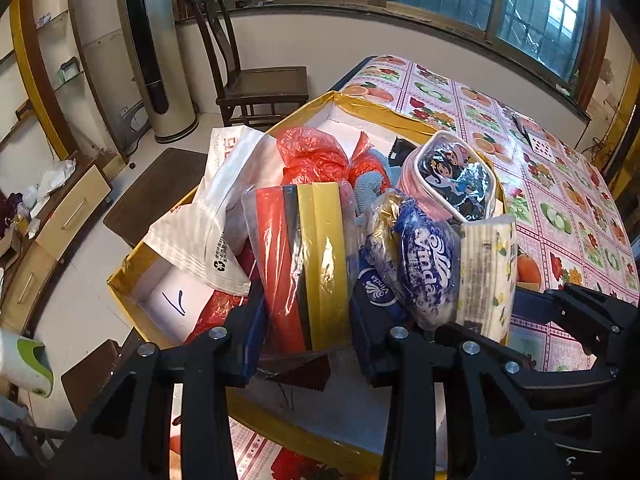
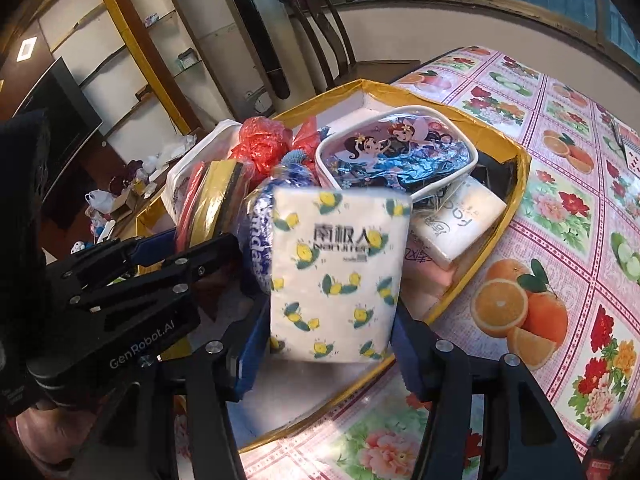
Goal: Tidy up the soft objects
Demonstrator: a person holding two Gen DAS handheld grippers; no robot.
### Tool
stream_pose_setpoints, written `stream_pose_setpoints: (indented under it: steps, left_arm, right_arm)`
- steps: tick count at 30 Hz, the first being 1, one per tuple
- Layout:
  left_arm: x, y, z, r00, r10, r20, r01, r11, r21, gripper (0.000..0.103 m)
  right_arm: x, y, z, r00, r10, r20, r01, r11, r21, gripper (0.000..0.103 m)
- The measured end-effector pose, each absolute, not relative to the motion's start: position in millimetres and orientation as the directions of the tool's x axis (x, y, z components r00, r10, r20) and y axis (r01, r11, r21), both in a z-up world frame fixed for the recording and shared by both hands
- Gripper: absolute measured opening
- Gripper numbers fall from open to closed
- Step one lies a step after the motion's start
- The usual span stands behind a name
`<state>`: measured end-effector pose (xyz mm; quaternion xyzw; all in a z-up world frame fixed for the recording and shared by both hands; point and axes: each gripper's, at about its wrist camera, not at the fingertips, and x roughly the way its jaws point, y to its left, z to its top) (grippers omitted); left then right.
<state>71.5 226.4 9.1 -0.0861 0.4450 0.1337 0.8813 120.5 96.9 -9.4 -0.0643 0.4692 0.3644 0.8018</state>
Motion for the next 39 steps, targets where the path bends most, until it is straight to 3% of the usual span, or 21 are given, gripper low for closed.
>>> stream_pose_setpoints:
  steps: [2, 5, 9, 12, 15, 20, 22, 26, 35, 39]
  left_arm:
    - [67, 227, 11, 0.574, 0.148, -0.806, -0.315, 0.948, -0.051, 0.040]
    - [64, 226, 14, 0.586, 0.162, -0.794, -0.316, 0.948, -0.040, 0.045]
    - [60, 224, 19, 0.591, 0.153, -0.792, -0.314, 0.948, -0.051, 0.046]
    - [55, 218, 27, 0.611, 0.172, -0.773, -0.306, 0.951, -0.031, 0.057]
    - [50, 212, 32, 0.624, 0.172, -0.762, -0.293, 0.956, -0.024, 0.058]
    - [39, 204, 36, 0.653, 0.186, -0.735, -0.292, 0.956, -0.017, 0.071]
    - [34, 201, 35, 0.659, 0.196, -0.726, -0.301, 0.953, -0.016, 0.074]
    - [25, 193, 34, 0.668, 0.190, -0.719, -0.312, 0.949, -0.040, 0.074]
    - [14, 162, 40, 0.718, 0.180, -0.672, -0.286, 0.957, -0.050, 0.075]
    - [12, 145, 42, 0.728, 0.182, -0.660, -0.250, 0.968, -0.009, 0.080]
  right_arm:
    - [112, 92, 1, 0.340, 0.516, -0.786, -0.658, 0.728, 0.193, 0.075]
    - [105, 87, 11, 0.376, 0.503, -0.778, -0.666, 0.731, 0.151, 0.085]
    - [101, 79, 15, 0.370, 0.519, -0.770, -0.655, 0.734, 0.180, 0.085]
    - [95, 76, 17, 0.402, 0.504, -0.764, -0.655, 0.742, 0.144, 0.085]
    - [90, 70, 19, 0.412, 0.508, -0.756, -0.646, 0.748, 0.152, 0.085]
    - [74, 59, 23, 0.480, 0.489, -0.728, -0.625, 0.774, 0.107, 0.085]
    - [66, 53, 26, 0.520, 0.472, -0.712, -0.603, 0.793, 0.086, 0.092]
    - [55, 36, 30, 0.592, 0.440, -0.675, -0.552, 0.832, 0.058, 0.100]
    - [42, -1, 37, 0.693, 0.376, -0.615, -0.457, 0.889, 0.029, 0.102]
    - [37, -18, 37, 0.707, 0.373, -0.601, -0.438, 0.898, 0.042, 0.102]
